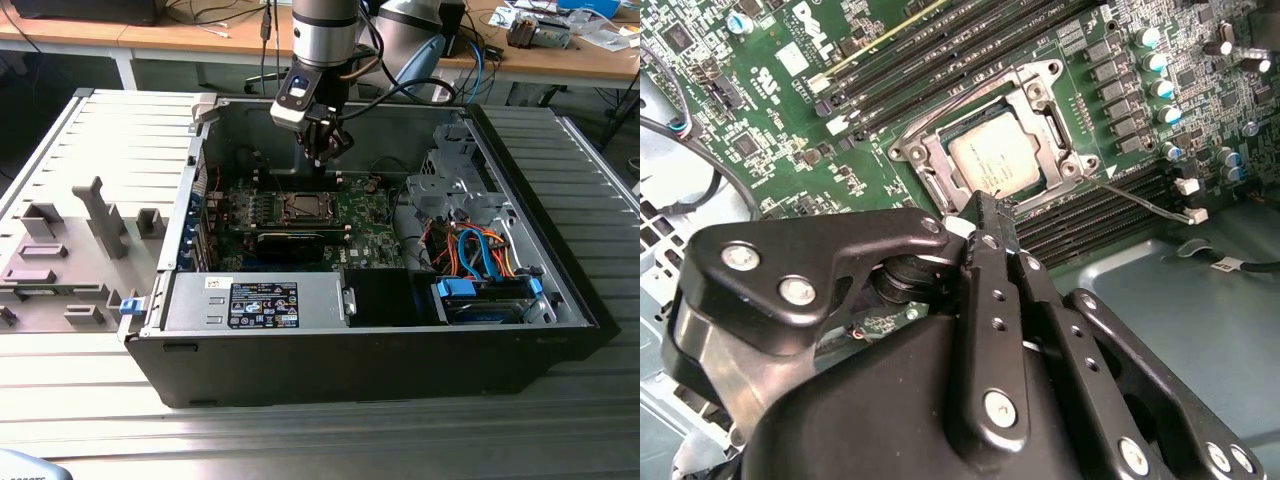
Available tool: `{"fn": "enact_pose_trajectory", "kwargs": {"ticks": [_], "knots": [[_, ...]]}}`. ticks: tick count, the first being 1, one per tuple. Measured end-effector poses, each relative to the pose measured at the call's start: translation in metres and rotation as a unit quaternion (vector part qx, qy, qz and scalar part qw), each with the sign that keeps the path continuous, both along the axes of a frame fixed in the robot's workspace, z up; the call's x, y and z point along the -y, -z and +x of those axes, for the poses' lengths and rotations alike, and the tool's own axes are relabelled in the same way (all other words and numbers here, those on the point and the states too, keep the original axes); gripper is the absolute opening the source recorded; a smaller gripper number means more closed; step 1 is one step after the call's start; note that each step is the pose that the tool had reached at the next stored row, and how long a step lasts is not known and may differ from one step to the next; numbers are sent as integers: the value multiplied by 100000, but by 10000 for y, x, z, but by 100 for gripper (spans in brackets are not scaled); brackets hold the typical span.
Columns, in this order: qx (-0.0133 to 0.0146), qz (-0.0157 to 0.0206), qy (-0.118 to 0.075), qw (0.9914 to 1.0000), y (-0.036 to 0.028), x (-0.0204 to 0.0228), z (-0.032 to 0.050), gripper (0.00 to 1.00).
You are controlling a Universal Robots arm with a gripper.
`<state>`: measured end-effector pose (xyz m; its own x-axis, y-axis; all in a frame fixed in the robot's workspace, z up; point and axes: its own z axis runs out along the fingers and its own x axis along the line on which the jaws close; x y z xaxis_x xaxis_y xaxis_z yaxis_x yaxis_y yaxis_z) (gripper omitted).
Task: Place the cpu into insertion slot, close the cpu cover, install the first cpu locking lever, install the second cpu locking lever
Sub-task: 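Install the first cpu locking lever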
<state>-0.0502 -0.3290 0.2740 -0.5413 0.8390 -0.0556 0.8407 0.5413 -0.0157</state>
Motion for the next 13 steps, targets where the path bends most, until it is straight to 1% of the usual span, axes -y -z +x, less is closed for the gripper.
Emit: {"fn": "enact_pose_trajectory", "kwargs": {"ticks": [13], "knots": [[-1,-2,-1278,99992,0,0,0,11]]}}
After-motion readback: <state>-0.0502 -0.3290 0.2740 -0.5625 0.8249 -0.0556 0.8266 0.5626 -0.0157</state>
